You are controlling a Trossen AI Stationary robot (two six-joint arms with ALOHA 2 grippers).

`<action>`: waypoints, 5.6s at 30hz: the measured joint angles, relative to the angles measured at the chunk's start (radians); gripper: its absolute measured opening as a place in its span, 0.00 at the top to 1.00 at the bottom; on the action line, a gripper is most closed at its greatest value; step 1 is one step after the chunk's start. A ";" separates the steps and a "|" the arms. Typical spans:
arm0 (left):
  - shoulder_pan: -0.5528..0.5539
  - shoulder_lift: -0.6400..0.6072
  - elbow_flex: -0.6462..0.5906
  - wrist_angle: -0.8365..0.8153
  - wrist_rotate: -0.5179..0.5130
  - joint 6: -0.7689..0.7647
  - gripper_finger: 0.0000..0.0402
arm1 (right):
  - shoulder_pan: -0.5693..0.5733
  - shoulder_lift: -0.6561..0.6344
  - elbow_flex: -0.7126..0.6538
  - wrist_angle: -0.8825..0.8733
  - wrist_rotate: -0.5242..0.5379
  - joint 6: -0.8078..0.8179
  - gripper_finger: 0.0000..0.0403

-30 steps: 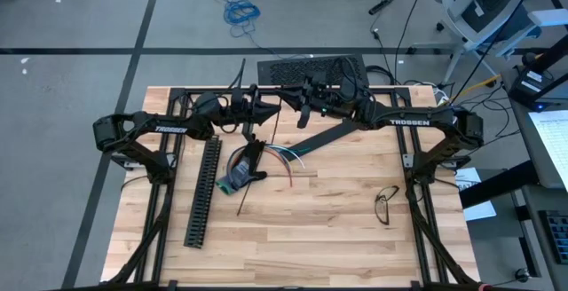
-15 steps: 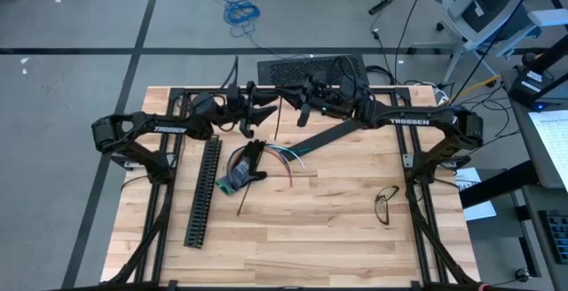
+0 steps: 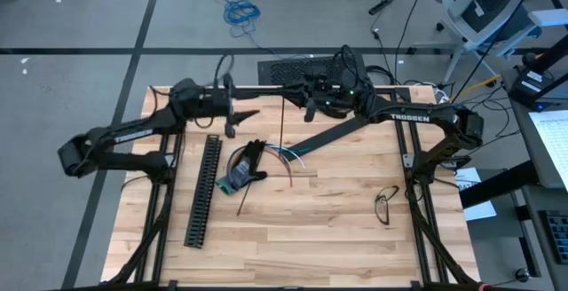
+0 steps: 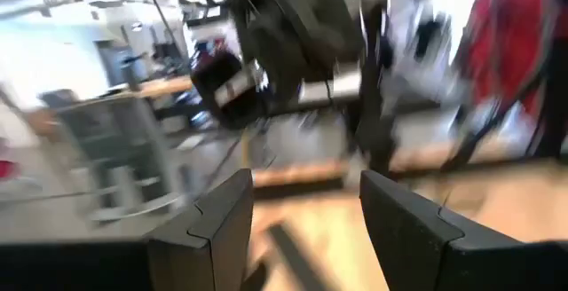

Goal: Ziptie cables
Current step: Wrap the cable wires with the black zip tie

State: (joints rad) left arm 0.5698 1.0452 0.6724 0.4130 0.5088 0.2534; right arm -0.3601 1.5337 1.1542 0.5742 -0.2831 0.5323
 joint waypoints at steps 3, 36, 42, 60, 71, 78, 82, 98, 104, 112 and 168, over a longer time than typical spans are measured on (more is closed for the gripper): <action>-0.071 -0.052 0.000 -0.160 -0.118 0.265 0.49 | -0.006 0.001 0.000 0.006 0.111 0.171 1.00; -0.673 -0.103 -0.001 -0.384 -0.614 1.195 0.49 | 0.138 0.181 0.000 0.146 0.291 1.060 1.00; -0.691 -0.103 -0.001 -0.398 -0.593 1.195 0.49 | 0.154 0.200 0.000 0.156 0.333 1.053 1.00; -0.773 -0.098 -0.001 -0.409 -0.545 1.113 0.49 | 0.100 0.195 0.000 0.153 0.294 0.967 1.00; -0.773 -0.098 -0.001 -0.467 -0.547 1.113 0.51 | 0.094 0.195 0.000 0.153 0.251 0.949 1.00; -0.773 -0.098 -0.001 -0.467 -0.543 1.113 0.64 | 0.092 0.195 0.000 0.156 0.252 0.958 1.00; -0.773 -0.088 -0.001 -0.464 -0.536 1.113 0.67 | 0.093 0.195 0.000 0.157 0.266 0.974 1.00; -0.766 0.002 0.000 -0.419 -0.676 1.141 0.67 | 0.096 0.194 0.000 0.185 0.279 0.976 1.00; -0.767 -0.013 0.000 -0.421 -0.660 1.140 0.67 | 0.096 0.194 0.000 0.185 0.277 0.974 1.00; -0.767 -0.013 0.000 -0.423 -0.658 1.139 0.75 | 0.093 0.194 0.000 0.185 0.277 0.970 1.00; -0.282 0.190 0.000 0.274 0.295 -1.293 1.00 | 0.068 0.117 0.000 -0.061 0.040 -0.573 1.00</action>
State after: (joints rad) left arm 0.2878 1.2350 0.6723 0.6873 0.8034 -1.0397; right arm -0.2925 1.6508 1.1545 0.5136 -0.2427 -0.0408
